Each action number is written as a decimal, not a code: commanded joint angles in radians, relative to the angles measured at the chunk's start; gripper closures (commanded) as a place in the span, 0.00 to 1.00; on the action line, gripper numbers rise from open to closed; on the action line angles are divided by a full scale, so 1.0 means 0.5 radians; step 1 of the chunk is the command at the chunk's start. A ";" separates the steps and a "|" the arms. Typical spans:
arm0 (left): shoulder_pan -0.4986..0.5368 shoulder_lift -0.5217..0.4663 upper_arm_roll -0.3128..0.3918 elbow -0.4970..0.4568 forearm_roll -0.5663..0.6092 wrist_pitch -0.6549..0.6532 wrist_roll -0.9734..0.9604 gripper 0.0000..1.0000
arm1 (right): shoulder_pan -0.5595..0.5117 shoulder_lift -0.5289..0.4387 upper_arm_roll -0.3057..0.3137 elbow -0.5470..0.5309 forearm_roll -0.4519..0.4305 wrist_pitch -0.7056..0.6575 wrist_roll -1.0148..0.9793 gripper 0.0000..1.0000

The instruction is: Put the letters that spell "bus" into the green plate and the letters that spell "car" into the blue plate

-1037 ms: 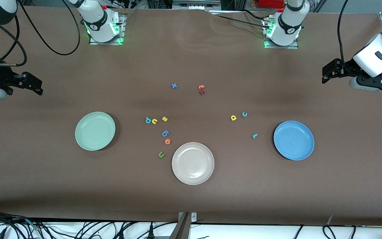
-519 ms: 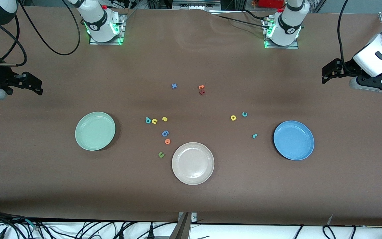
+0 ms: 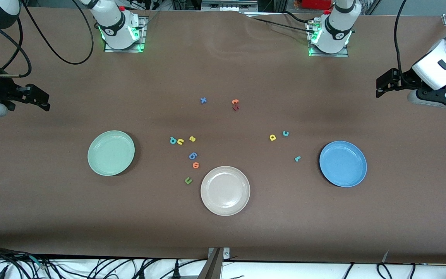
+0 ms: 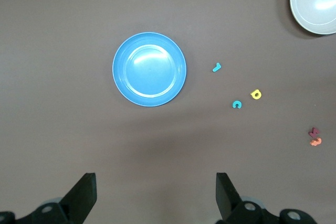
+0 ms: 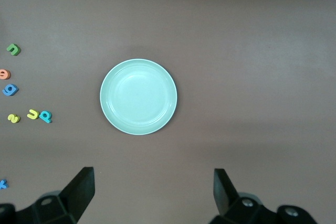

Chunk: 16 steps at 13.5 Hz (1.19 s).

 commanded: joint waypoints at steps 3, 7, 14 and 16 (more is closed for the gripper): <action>0.002 0.053 -0.006 -0.003 -0.005 -0.014 0.019 0.00 | -0.007 0.019 0.017 0.050 0.012 -0.039 0.022 0.00; -0.032 0.136 -0.012 0.000 -0.038 0.001 0.019 0.00 | 0.000 0.019 0.014 0.050 0.015 -0.042 0.022 0.00; -0.160 0.550 -0.068 0.025 -0.137 0.449 0.028 0.00 | 0.000 0.019 0.014 0.050 0.015 -0.039 0.022 0.00; -0.228 0.660 -0.068 0.025 -0.140 0.553 0.022 0.00 | 0.000 0.019 0.014 0.050 0.015 -0.042 0.022 0.00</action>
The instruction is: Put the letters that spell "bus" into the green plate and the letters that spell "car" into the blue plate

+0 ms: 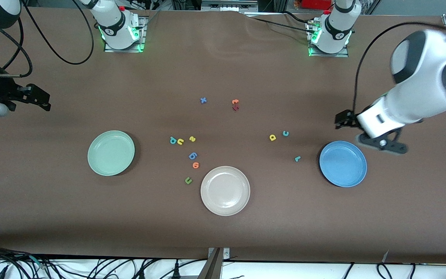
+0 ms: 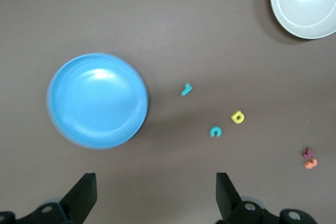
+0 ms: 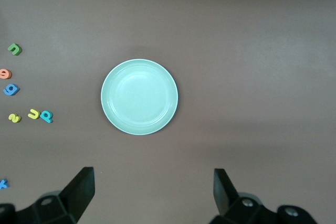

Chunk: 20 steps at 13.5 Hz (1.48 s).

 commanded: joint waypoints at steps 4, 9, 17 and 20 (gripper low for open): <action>-0.161 0.353 0.007 0.004 -0.022 0.339 0.027 0.00 | -0.003 0.018 0.009 0.047 0.015 -0.038 0.025 0.00; -0.198 0.578 0.007 -0.112 -0.012 0.698 0.036 0.00 | -0.003 0.018 0.009 0.047 0.018 -0.026 -0.002 0.00; -0.244 0.697 0.007 -0.481 0.269 1.350 0.033 0.10 | 0.147 0.073 0.003 -0.072 -0.009 0.097 0.031 0.00; -0.250 0.737 0.007 -0.465 0.393 1.374 0.033 0.27 | 0.221 0.095 0.009 -0.302 0.012 0.418 0.233 0.00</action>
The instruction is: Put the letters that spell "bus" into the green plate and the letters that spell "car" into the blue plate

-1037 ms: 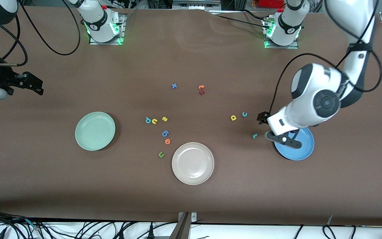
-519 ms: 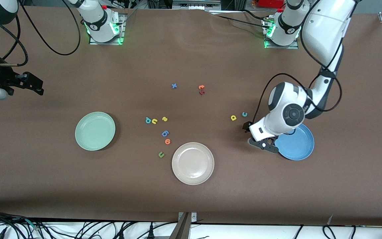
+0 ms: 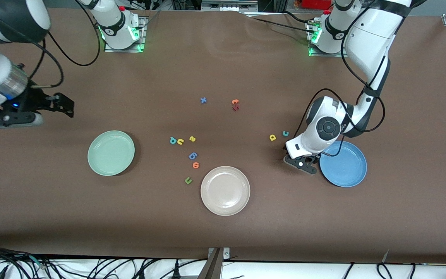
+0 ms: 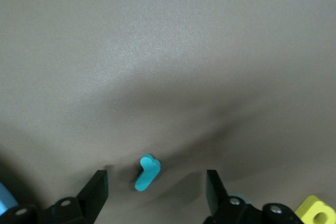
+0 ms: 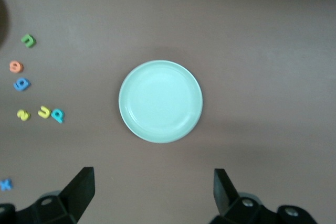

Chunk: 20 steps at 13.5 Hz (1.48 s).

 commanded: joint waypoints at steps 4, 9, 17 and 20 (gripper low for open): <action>-0.022 0.037 0.014 0.020 0.067 0.041 0.024 0.80 | 0.212 0.104 0.004 -0.396 0.012 0.454 0.323 0.00; -0.010 -0.006 0.014 0.029 0.067 0.010 0.018 0.99 | 0.522 0.340 0.004 -0.421 0.003 0.672 1.017 0.00; 0.269 -0.227 0.026 0.176 0.067 -0.474 0.388 0.96 | 0.648 0.631 0.038 -0.537 -0.013 1.138 1.536 0.01; 0.374 -0.157 0.032 0.176 0.067 -0.450 0.561 0.84 | 0.639 0.641 0.038 -0.565 -0.034 1.120 0.698 0.00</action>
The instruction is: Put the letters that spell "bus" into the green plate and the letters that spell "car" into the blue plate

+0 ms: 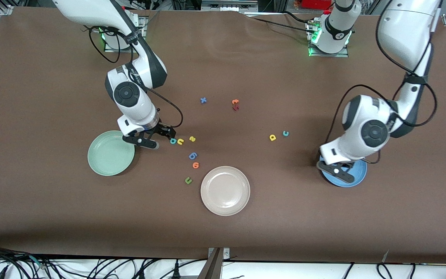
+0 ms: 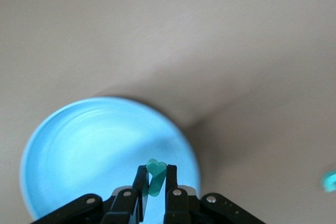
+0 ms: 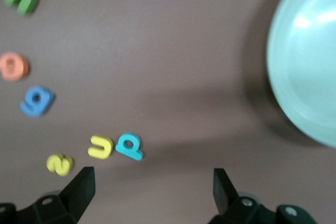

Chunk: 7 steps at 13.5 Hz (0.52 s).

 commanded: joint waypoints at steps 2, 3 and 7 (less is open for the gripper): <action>0.070 0.065 -0.023 0.005 0.050 0.002 0.093 0.01 | -0.004 -0.024 0.001 -0.040 -0.012 0.046 -0.807 0.00; 0.064 0.062 -0.023 0.005 0.041 0.002 0.087 0.00 | -0.004 -0.024 0.001 -0.040 -0.015 0.043 -0.948 0.00; 0.039 0.019 -0.123 -0.007 0.023 -0.023 -0.050 0.00 | -0.007 0.062 0.001 -0.050 -0.021 0.083 -1.609 0.00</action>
